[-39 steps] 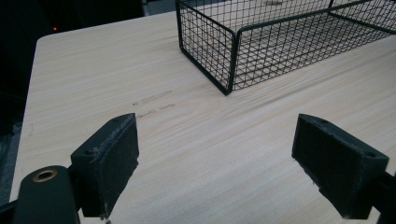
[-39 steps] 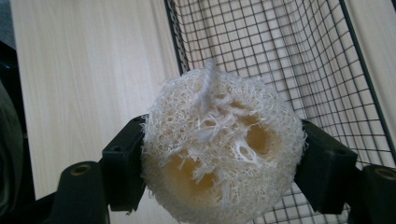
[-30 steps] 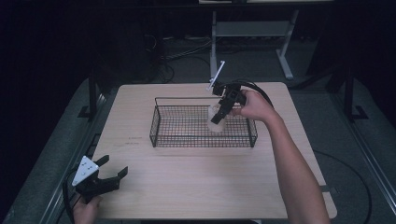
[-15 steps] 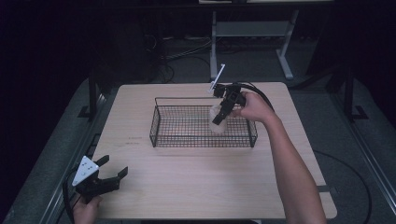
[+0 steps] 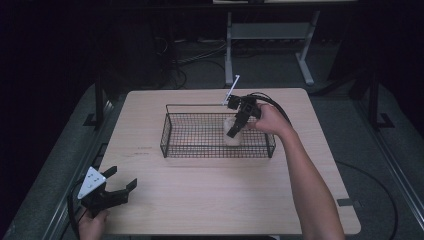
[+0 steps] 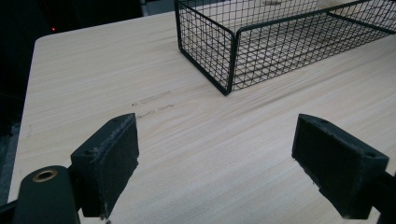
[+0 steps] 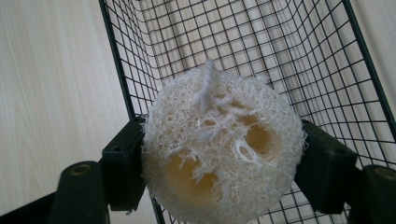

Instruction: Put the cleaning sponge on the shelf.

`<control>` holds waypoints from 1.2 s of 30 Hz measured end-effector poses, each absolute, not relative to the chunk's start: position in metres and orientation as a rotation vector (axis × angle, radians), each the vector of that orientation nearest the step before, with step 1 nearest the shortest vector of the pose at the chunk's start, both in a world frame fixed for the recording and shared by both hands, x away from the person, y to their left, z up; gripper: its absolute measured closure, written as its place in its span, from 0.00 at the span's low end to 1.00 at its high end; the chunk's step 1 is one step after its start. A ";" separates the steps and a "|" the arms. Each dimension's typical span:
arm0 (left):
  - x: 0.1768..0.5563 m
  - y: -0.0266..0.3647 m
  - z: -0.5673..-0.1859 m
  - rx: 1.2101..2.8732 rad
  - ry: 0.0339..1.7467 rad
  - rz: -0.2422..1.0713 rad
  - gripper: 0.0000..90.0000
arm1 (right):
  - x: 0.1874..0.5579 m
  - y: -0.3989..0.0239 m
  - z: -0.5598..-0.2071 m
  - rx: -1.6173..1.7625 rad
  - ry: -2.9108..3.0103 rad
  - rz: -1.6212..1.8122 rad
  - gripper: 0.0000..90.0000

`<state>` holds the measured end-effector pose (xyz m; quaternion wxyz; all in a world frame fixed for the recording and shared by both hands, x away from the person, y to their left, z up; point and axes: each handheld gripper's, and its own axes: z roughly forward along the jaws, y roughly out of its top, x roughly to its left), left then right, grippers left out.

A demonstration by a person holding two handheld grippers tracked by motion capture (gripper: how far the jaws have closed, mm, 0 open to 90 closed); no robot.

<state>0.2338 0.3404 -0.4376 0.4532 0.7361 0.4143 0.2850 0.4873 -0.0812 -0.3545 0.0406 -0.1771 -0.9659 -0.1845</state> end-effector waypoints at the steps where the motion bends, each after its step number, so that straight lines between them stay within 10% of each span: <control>1: 0.234 0.341 -0.438 1.817 1.024 0.704 0.15 | 0.487 -0.081 -0.355 -0.544 -2.959 -0.566 0.30; 36: 0.234 0.340 -0.438 1.818 1.024 0.696 0.16 | 0.490 -0.091 -0.389 -0.621 -2.909 -0.557 0.30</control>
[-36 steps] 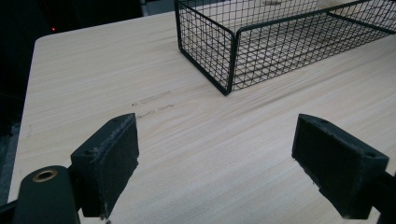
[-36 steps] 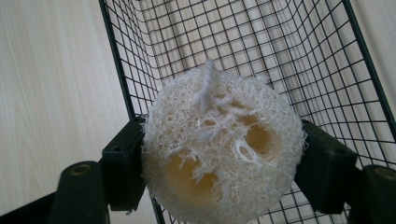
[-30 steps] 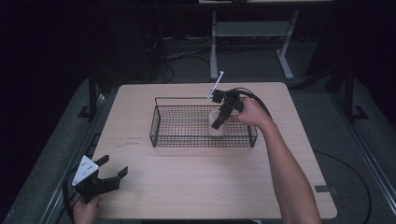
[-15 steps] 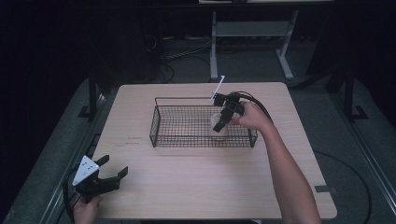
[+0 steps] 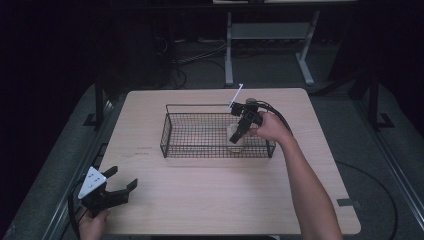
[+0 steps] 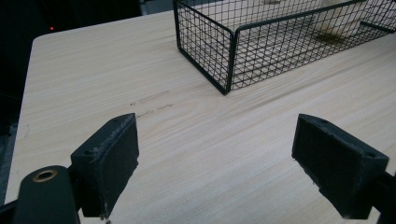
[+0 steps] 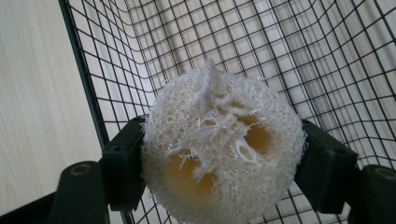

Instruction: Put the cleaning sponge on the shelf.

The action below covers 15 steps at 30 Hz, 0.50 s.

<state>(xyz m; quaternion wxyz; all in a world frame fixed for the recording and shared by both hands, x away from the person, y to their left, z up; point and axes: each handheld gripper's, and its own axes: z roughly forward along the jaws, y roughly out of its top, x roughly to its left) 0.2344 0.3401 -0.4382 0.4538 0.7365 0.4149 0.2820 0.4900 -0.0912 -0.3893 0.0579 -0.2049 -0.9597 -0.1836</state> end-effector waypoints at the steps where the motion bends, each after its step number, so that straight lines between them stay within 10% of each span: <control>1: 0.234 0.340 -0.438 1.817 1.024 0.697 0.15 | 0.491 -0.090 -0.391 -0.617 -2.917 -0.549 0.30; 15: 0.234 0.341 -0.438 1.818 1.024 0.698 0.15 | 0.494 -0.086 -0.400 -0.622 -2.908 -0.542 0.30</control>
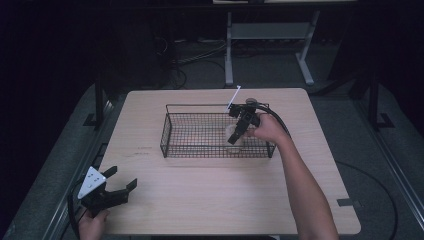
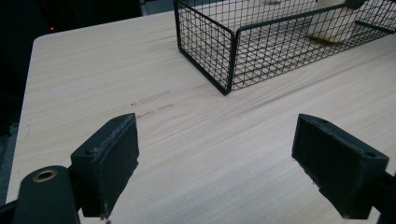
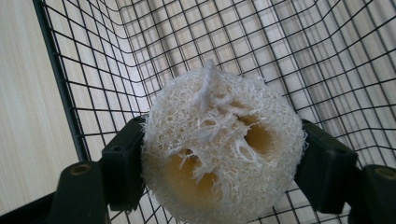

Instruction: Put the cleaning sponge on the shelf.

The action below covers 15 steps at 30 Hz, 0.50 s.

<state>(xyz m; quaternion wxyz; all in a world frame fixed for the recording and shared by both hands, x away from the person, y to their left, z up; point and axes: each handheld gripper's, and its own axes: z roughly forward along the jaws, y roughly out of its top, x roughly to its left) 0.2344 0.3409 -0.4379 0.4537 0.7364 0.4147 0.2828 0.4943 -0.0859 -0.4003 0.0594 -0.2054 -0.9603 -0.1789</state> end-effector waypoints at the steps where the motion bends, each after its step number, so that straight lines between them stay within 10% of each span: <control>1: 0.234 0.341 -0.438 1.817 1.024 0.697 0.15 | 0.494 -0.085 -0.401 -0.624 -2.907 -0.536 0.30; 15: 0.234 0.341 -0.437 1.816 1.024 0.701 0.15 | 0.493 -0.090 -0.405 -0.649 -2.886 -0.574 0.29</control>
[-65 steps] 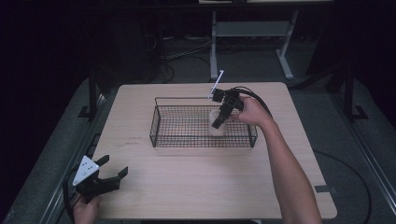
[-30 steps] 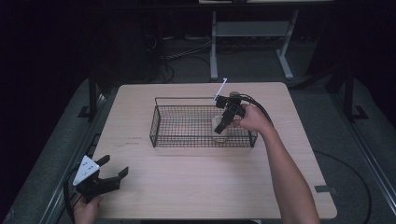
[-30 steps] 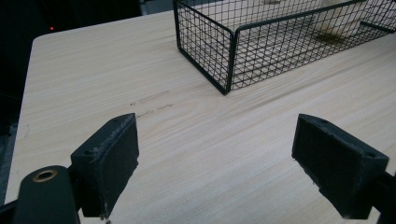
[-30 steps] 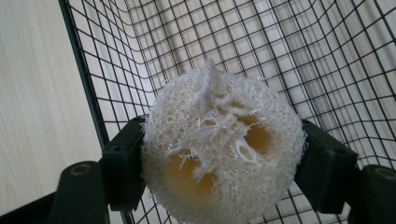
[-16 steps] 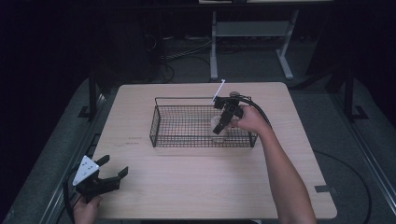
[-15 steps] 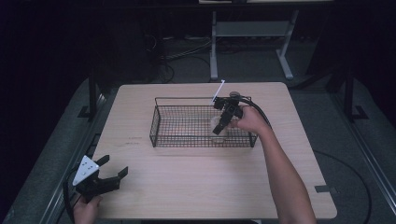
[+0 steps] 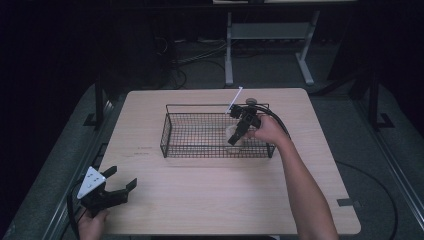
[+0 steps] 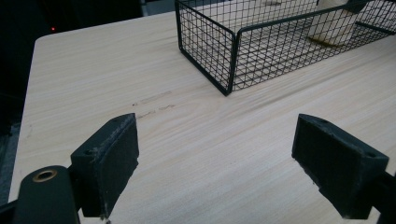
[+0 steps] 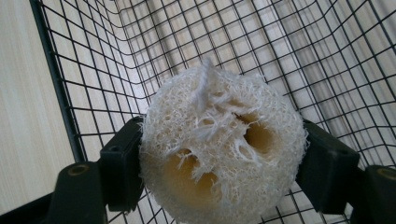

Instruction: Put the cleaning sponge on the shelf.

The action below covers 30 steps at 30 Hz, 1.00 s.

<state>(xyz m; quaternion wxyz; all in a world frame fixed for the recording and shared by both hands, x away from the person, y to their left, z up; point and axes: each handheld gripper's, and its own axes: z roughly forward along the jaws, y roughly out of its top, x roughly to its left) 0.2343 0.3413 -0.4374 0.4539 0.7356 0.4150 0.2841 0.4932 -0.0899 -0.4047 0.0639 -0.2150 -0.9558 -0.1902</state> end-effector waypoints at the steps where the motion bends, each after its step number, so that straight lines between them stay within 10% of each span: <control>1: 0.234 0.341 -0.437 1.816 1.023 0.701 0.15 | 0.493 -0.090 -0.405 -0.649 -2.886 -0.574 0.29; 30: 0.235 0.338 -0.437 1.821 1.022 0.703 0.15 | 0.489 -0.098 -0.387 -0.665 -2.905 -0.656 0.20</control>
